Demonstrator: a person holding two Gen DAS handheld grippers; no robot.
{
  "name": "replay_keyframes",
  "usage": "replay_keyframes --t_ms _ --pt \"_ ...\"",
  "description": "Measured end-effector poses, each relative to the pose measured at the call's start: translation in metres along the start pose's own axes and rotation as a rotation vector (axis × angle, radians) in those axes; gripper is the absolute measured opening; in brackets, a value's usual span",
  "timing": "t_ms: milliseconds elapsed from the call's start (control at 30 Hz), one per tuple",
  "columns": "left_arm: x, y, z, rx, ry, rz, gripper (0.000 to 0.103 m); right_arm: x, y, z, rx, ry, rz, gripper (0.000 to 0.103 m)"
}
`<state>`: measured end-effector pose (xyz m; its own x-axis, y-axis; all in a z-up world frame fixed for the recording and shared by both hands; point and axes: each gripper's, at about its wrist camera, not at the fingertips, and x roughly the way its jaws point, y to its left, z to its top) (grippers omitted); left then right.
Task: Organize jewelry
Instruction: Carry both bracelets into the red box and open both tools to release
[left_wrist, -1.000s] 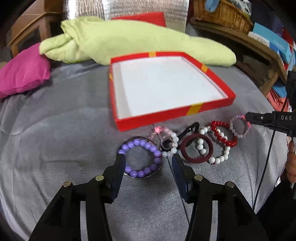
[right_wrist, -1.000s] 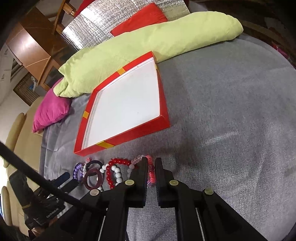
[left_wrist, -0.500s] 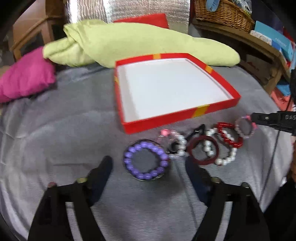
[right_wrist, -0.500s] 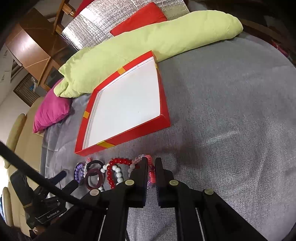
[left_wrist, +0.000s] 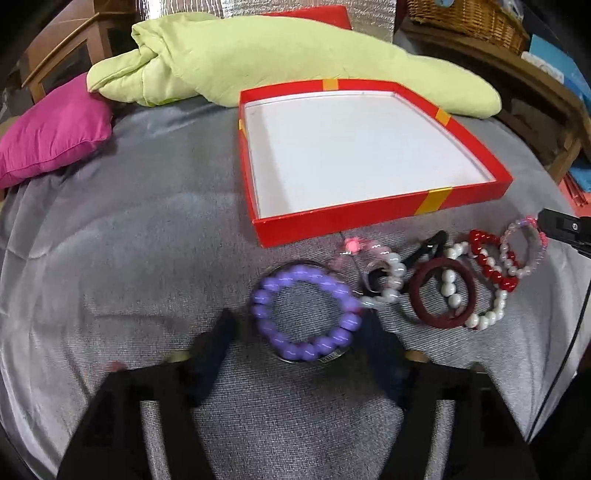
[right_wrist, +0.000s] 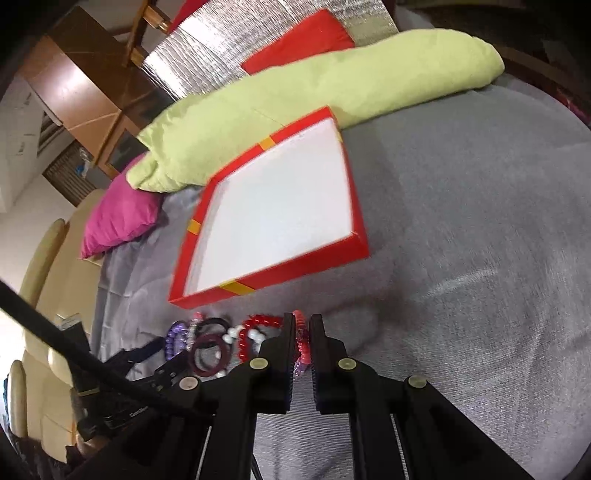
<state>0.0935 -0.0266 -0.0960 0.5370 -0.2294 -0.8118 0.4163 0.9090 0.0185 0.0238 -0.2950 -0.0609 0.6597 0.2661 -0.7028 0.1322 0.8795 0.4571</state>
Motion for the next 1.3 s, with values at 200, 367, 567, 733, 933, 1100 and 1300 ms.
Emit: replay_keyframes --t_ms 200,367,567,733,933,1100,1300 --pt "-0.01 0.005 -0.003 0.005 -0.03 0.001 0.062 -0.006 0.005 0.002 -0.001 -0.03 0.028 0.008" --pt "-0.027 0.015 -0.003 -0.001 -0.095 -0.017 0.062 -0.012 0.005 0.004 0.003 -0.067 0.043 0.008" --pt "-0.041 0.017 -0.005 0.017 -0.15 -0.042 0.062 -0.019 0.011 0.006 -0.004 -0.107 0.08 0.008" --pt "-0.048 0.015 0.002 0.016 -0.191 -0.04 0.062 -0.025 0.02 0.01 -0.019 -0.15 0.121 0.008" --pt "-0.046 0.003 0.035 0.02 -0.235 -0.05 0.062 -0.024 0.035 0.035 -0.024 -0.221 0.167 0.008" --pt "-0.013 0.001 0.071 0.004 -0.208 -0.054 0.062 0.008 0.043 0.06 -0.024 -0.197 0.131 0.008" --pt "0.018 -0.002 0.088 -0.021 -0.152 -0.058 0.063 0.049 0.032 0.078 0.005 -0.145 0.077 0.008"
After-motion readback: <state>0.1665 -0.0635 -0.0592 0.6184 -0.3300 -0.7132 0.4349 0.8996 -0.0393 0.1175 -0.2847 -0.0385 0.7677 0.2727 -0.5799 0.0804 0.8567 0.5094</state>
